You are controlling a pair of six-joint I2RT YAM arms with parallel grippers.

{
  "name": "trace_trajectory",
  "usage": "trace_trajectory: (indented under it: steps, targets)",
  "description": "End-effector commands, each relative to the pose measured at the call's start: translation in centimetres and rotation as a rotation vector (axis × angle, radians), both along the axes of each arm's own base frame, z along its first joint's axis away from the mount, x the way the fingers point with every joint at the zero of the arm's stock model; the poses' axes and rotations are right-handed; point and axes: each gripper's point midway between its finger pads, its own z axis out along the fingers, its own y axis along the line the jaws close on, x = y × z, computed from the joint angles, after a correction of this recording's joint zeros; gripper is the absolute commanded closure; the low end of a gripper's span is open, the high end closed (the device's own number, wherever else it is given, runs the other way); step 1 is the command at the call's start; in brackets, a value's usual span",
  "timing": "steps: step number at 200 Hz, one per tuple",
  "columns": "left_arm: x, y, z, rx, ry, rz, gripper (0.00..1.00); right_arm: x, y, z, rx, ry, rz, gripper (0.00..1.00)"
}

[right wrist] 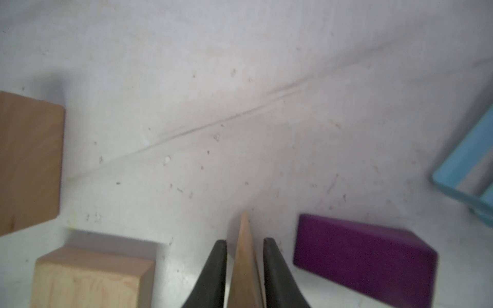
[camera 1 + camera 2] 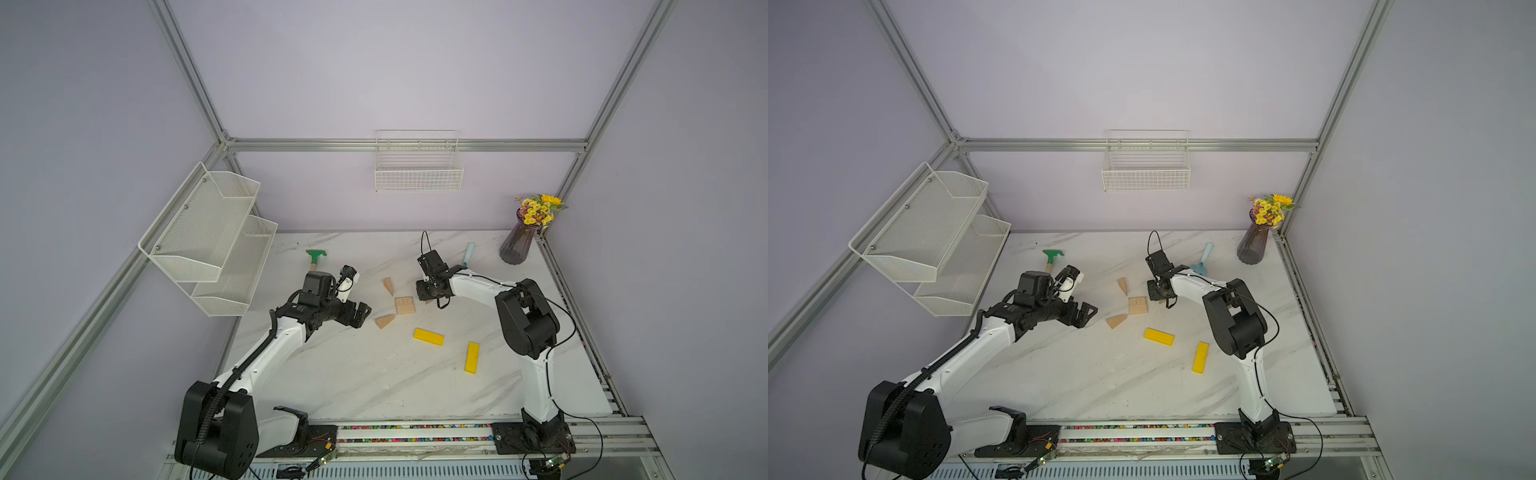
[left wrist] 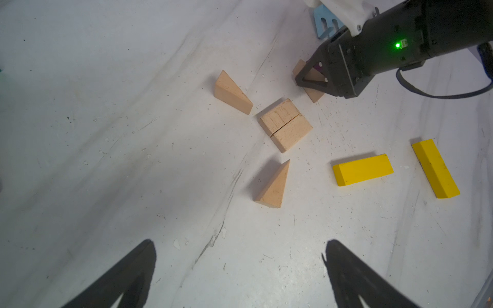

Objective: Assemble a small pinwheel with building blocks
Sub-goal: Move the building block to the center of the board.

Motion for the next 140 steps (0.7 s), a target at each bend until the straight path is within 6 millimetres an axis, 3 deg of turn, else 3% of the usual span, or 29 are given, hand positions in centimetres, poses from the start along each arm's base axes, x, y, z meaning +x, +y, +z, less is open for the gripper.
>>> trace_trajectory:
  steps: [1,31,45,62,83,102,104,140]
  targets:
    - [0.7,-0.5,0.7,-0.006,-0.038,-0.013,0.00,1.8,1.1,-0.2,-0.051,-0.030,0.082,0.85]
    - [1.2,-0.8,1.0,0.014,-0.050,-0.035,0.00,3.4,2.6,-0.3,-0.046,-0.062,0.162,0.81]
    - [1.6,-0.9,1.2,0.032,-0.059,-0.049,0.00,4.0,2.4,-0.1,-0.030,-0.070,0.160,0.68]
    - [2.3,-1.4,1.6,0.045,-0.068,-0.065,0.00,4.8,1.6,1.0,0.014,-0.085,0.131,0.38]
    - [3.2,-2.2,2.1,0.061,-0.076,-0.087,0.00,5.5,0.4,3.9,0.033,-0.145,0.094,0.22]
    - [3.9,-3.0,2.9,0.063,-0.093,-0.097,0.00,5.3,-0.1,6.0,0.021,-0.184,0.090,0.19]
    - [4.1,-3.1,2.1,0.068,-0.072,-0.099,0.00,5.2,-0.2,6.1,0.019,-0.184,0.091,0.19]
    - [5.4,-4.5,2.0,0.078,-0.071,-0.117,0.00,3.5,-1.5,6.1,-0.031,-0.152,0.100,0.19]
